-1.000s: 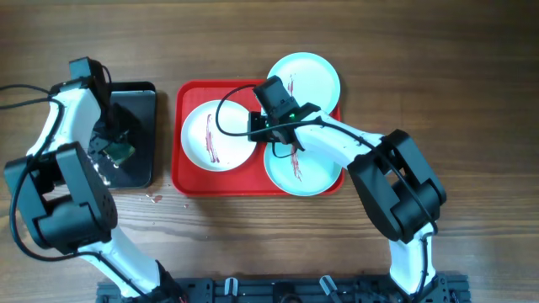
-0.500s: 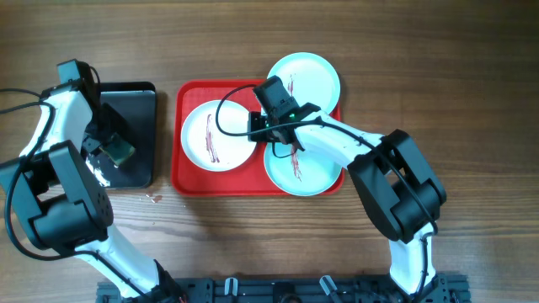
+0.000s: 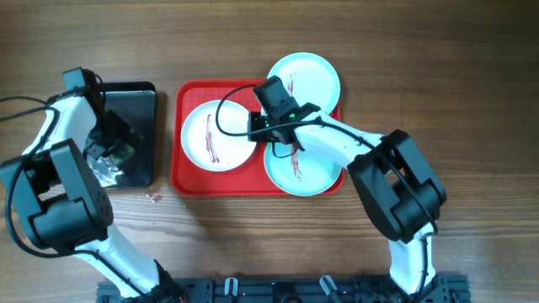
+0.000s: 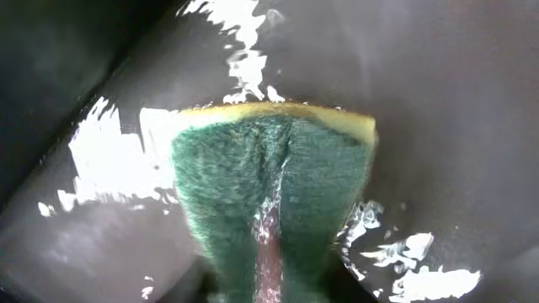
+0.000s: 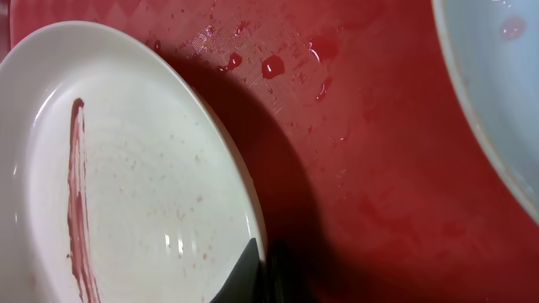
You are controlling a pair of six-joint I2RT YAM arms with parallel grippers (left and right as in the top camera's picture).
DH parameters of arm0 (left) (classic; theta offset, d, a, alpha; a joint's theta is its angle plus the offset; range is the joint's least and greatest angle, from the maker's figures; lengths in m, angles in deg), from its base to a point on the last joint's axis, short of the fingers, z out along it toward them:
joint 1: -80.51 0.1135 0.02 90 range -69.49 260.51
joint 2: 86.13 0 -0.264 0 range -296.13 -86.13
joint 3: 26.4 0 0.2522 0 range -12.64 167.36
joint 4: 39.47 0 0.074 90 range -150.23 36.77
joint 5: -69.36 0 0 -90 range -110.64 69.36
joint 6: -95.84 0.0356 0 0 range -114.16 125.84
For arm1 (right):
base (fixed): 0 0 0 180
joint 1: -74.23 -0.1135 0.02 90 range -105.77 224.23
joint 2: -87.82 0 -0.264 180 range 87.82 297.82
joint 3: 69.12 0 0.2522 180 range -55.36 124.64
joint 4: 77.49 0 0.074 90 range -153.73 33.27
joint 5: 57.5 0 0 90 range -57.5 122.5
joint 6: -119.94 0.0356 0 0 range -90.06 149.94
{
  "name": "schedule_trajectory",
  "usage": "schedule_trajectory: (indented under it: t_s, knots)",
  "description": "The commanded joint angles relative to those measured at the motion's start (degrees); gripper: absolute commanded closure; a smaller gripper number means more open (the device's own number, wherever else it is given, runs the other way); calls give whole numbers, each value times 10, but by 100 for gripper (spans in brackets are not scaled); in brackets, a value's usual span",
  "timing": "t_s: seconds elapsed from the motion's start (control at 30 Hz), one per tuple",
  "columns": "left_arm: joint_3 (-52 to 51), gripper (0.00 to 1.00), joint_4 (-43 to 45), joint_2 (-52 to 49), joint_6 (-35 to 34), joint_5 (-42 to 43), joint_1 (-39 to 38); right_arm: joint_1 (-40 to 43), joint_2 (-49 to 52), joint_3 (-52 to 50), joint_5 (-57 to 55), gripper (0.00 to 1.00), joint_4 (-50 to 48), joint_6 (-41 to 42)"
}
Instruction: Clean dirty plates on tray and stack at the side
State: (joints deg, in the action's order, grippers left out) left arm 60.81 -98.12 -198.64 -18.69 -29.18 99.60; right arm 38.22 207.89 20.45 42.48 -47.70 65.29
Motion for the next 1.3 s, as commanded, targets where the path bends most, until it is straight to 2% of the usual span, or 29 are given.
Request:
schedule_trajectory:
  t_s: [0.0, 0.23, 0.37, 0.5, 0.67, 0.73, 0.9, 1.03, 1.27]
  knots:
    - [-4, 96, 4, -8, 1, 1, -1, 3, 23, -3, -32, 96, 10, 6]
    - [-1, 96, -13, -7, 4, 7, -1, 4, 23, -3, -25, 95, 14, 6]
    - [26, 96, -47, 0, 33, 42, -1, 4, 20, -3, -25, 96, 14, 6]
    - [66, 96, -93, 30, 37, 43, -2, 5, 12, -3, -9, 96, 17, -26]
    - [78, 96, -105, 92, 60, 63, -19, 6, 5, -3, -3, 96, 24, -38]
    - [78, 96, -108, 119, 68, 105, -49, 10, 5, -3, 12, 96, 25, -39]
    - [76, 96, -103, 113, 125, 196, -113, 18, 5, -3, 35, 96, 24, -54]
    - [51, 96, -70, 111, 152, 196, -173, 19, 5, -3, 46, 96, 26, -68]
    - [-24, 96, 10, 87, 154, 168, -237, 20, 5, -3, 51, 96, 27, -69]
